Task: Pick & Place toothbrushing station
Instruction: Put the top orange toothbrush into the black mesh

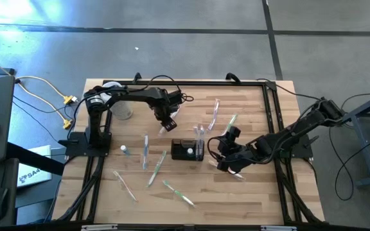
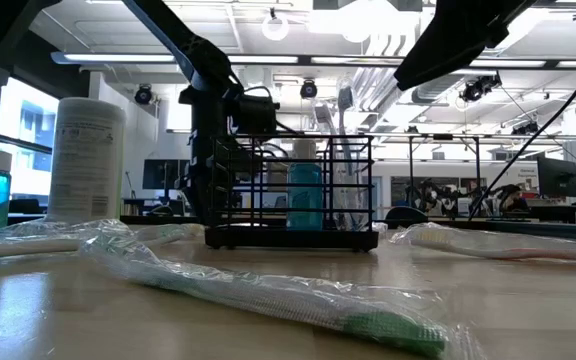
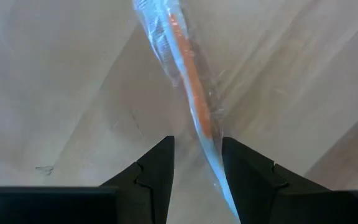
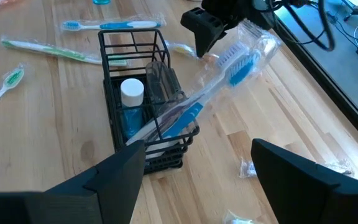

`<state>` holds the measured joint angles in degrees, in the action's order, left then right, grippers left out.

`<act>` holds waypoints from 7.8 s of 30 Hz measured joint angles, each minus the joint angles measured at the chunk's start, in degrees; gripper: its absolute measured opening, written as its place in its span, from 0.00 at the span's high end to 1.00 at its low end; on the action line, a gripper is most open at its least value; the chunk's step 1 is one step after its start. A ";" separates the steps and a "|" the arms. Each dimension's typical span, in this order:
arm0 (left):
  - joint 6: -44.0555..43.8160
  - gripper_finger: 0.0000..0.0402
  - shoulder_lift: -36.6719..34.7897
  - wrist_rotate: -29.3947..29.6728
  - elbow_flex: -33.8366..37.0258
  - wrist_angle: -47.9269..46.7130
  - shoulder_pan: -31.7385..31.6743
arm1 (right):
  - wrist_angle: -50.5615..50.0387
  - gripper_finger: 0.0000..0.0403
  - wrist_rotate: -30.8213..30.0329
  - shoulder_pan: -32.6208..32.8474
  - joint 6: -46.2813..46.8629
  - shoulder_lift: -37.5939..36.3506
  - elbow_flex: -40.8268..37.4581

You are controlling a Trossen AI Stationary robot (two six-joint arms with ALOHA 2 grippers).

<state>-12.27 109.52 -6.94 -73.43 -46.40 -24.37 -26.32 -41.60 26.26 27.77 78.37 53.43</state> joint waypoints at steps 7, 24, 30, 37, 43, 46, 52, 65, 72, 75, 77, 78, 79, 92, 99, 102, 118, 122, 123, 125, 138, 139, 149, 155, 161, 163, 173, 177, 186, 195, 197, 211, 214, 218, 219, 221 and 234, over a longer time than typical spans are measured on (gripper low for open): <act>0.45 0.67 3.53 -0.19 -0.28 -0.52 0.01 | -0.67 0.29 0.02 0.00 0.94 0.00 -0.02; 4.60 0.98 3.54 9.26 -0.15 -2.86 1.28 | -0.91 0.29 2.98 0.00 2.20 0.00 -0.02; 4.99 1.00 -1.33 18.81 0.50 -5.29 0.99 | -0.93 0.29 2.76 0.00 2.12 0.02 -0.02; 6.23 1.00 -13.93 25.51 0.26 -7.28 2.91 | -0.82 0.29 2.56 0.00 2.05 0.02 -0.02; 9.01 1.00 -26.16 36.99 0.17 -7.72 9.84 | 4.74 0.29 2.56 0.00 3.78 0.02 -0.04; 14.67 1.00 -31.98 46.80 0.15 -7.62 16.57 | 7.41 0.29 3.02 0.00 3.85 0.02 -0.04; 28.85 1.00 -37.99 60.41 0.13 -4.64 36.00 | 12.21 0.29 6.98 -0.15 3.41 -0.46 -0.04; 53.82 1.00 -31.70 72.12 -0.02 8.15 62.36 | 35.00 0.29 25.08 -2.71 -2.56 -0.09 -0.09; 66.04 1.00 -25.19 69.20 -0.06 13.93 65.05 | 39.45 0.29 35.54 -5.06 -2.72 0.14 -0.04; 72.40 1.00 -22.54 67.10 0.04 16.85 64.92 | 39.62 0.29 32.38 -5.57 -2.90 2.64 -0.02; 76.32 1.00 -21.72 67.11 0.04 19.07 64.90 | 40.97 0.29 32.20 -5.60 -4.49 4.67 -0.13; 77.81 1.00 -21.40 67.01 -0.01 20.71 64.90 | 42.88 0.29 32.60 -5.73 -5.87 5.72 -0.12; 79.05 1.00 -21.15 66.68 -0.07 21.79 64.88 | 44.21 0.29 33.02 -5.87 -7.56 6.41 -0.04; 82.76 1.00 -20.42 58.00 0.00 24.84 64.10 | 50.63 0.29 33.00 -10.09 -8.08 7.87 -0.04; 86.61 1.00 -19.00 57.70 0.00 27.29 62.38 | 52.27 0.29 36.02 -11.65 -5.72 7.85 -0.02; 88.51 1.00 -18.83 57.44 0.02 27.30 61.81 | 52.09 0.29 36.46 -11.65 -5.18 7.85 -0.02; 95.65 1.00 -17.28 58.92 -0.02 32.94 58.33 | 49.13 0.29 31.59 -11.67 -5.00 7.85 -0.04; 95.75 1.00 -17.28 59.12 -0.02 32.99 58.12 | 49.06 0.29 31.53 -11.71 -3.00 7.85 -0.04; 95.81 1.00 -17.28 59.12 -0.02 32.97 58.12 | 49.08 0.29 31.52 -11.78 -2.73 7.88 -0.03; 95.83 1.00 -17.28 59.12 -0.02 32.94 58.12 | 49.55 0.29 31.54 -12.10 -2.49 8.16 -0.02; 96.00 1.00 -17.30 59.05 -0.02 32.99 57.42 | 50.19 0.35 37.56 -13.66 -5.31 8.28 -0.04; 96.06 1.00 -17.30 59.01 -0.02 32.99 57.27 | 50.16 0.37 37.62 -13.64 -5.32 8.28 -0.04; 96.04 1.00 -17.03 58.44 -0.02 33.11 55.39 | 50.16 0.50 37.09 -13.66 -4.99 8.28 -0.03; 96.48 1.00 -16.69 58.53 0.04 33.16 55.48 | 50.98 0.63 37.07 -13.66 -5.05 8.31 -0.04; 96.54 1.00 -16.66 58.54 0.04 33.05 55.48 | 50.90 0.84 37.37 -13.68 -5.59 8.31 -0.04; 96.16 1.00 -16.66 58.55 0.04 32.79 55.48 | 50.82 0.90 37.47 -13.66 -6.96 8.31 -0.03; 88.56 1.00 -16.64 58.07 0.04 32.92 55.11 | 49.79 0.89 37.18 -13.62 -8.69 8.31 0.00; 86.29 0.96 -16.64 57.44 0.04 33.18 55.11 | 49.36 0.89 37.28 -13.62 -10.10 8.31 0.00; 82.91 0.81 -16.64 57.47 -0.02 33.35 55.13 | 48.49 0.89 37.02 -13.64 -10.34 8.31 -0.02; 67.13 0.68 -18.15 54.02 -0.04 29.96 55.13 | 42.68 0.89 33.03 -13.62 -11.87 5.61 -0.04; 64.93 0.62 -19.25 53.89 -0.04 28.24 55.22 | 41.06 0.89 31.77 -13.42 -12.68 3.78 -0.04; 31.14 0.51 -36.98 25.07 -0.07 2.03 43.84 | 29.14 0.89 8.46 -7.16 -19.26 -8.82 -0.04; 28.18 0.51 -38.46 16.81 0.03 0.34 38.89 | 27.64 0.89 8.26 -7.13 -18.97 -8.52 -0.07; 26.83 0.51 -39.17 13.02 -0.02 -2.00 33.37 | 31.52 0.89 8.54 -7.98 -18.60 -7.39 -2.30; 26.73 0.51 -39.06 13.00 -0.02 -2.65 32.17 | 32.31 0.89 8.86 -8.31 -18.60 -7.34 -2.98; 26.71 0.51 -39.00 12.81 0.04 -3.56 29.99 | 34.90 0.89 9.09 -8.89 -18.54 -7.36 -4.14; 28.30 0.51 -41.58 1.38 16.12 14.53 18.22 | 37.93 0.89 13.38 -11.65 -14.07 -6.56 -8.69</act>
<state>16.03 67.94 -5.56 -57.31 -31.86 -6.14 11.61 -28.22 14.61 13.70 71.81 44.74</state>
